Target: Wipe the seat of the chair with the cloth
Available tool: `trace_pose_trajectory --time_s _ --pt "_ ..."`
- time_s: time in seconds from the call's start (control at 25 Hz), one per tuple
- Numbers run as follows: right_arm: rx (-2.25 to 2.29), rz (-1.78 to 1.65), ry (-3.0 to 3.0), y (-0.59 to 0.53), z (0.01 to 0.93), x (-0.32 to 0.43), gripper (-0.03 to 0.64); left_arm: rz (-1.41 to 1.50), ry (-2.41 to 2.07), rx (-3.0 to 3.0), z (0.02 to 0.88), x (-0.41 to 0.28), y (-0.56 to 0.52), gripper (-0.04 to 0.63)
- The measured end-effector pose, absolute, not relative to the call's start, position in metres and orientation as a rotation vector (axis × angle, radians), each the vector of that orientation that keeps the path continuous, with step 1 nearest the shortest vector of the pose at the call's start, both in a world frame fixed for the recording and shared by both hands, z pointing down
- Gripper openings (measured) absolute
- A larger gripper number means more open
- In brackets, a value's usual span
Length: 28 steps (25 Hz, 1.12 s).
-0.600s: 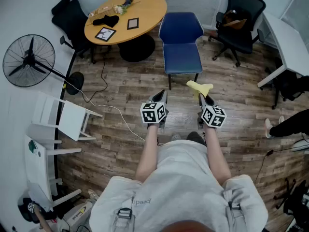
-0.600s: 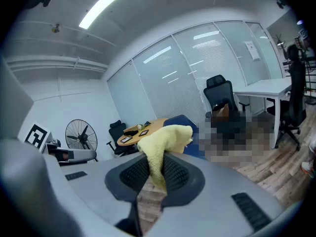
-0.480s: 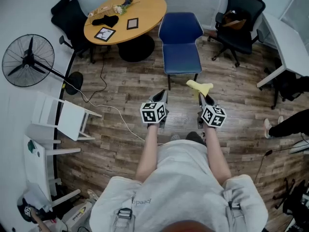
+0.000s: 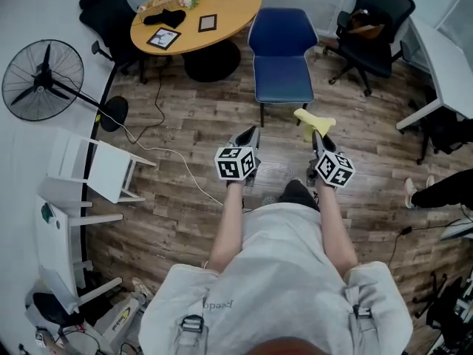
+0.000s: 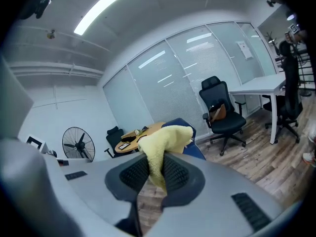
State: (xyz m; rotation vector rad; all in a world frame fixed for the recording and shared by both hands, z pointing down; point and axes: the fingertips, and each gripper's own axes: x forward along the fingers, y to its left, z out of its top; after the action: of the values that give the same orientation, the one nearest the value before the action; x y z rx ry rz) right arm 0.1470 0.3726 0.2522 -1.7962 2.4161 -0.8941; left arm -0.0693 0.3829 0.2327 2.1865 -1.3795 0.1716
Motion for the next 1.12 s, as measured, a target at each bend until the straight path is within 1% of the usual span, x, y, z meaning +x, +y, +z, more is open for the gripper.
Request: trace_pose_trajectory --time_s 0.28,0.48,0.8,1.12 --pt "-1.786 -0.913 2.437 0.359 0.263 0.139 0.072 0.176 -1.418 2.148 0.243 -0.083 0.372 0.028" --pt "-1.788 -0.899 2.513 0.324 0.274 0.124 0.072 0.214 -1.432 2.128 0.256 -0.098 0.343 0.028" --pt "-1.745 -0.863 2.606 0.223 0.28 0.108 0.074 0.291 -1.451 2.101 0.266 -0.117 0.244 0.028" --pt "-1.736 -0.876 2.575 0.119 0.266 0.095 0.074 0.303 -1.447 2.128 0.244 -0.126 0.133 0.028"
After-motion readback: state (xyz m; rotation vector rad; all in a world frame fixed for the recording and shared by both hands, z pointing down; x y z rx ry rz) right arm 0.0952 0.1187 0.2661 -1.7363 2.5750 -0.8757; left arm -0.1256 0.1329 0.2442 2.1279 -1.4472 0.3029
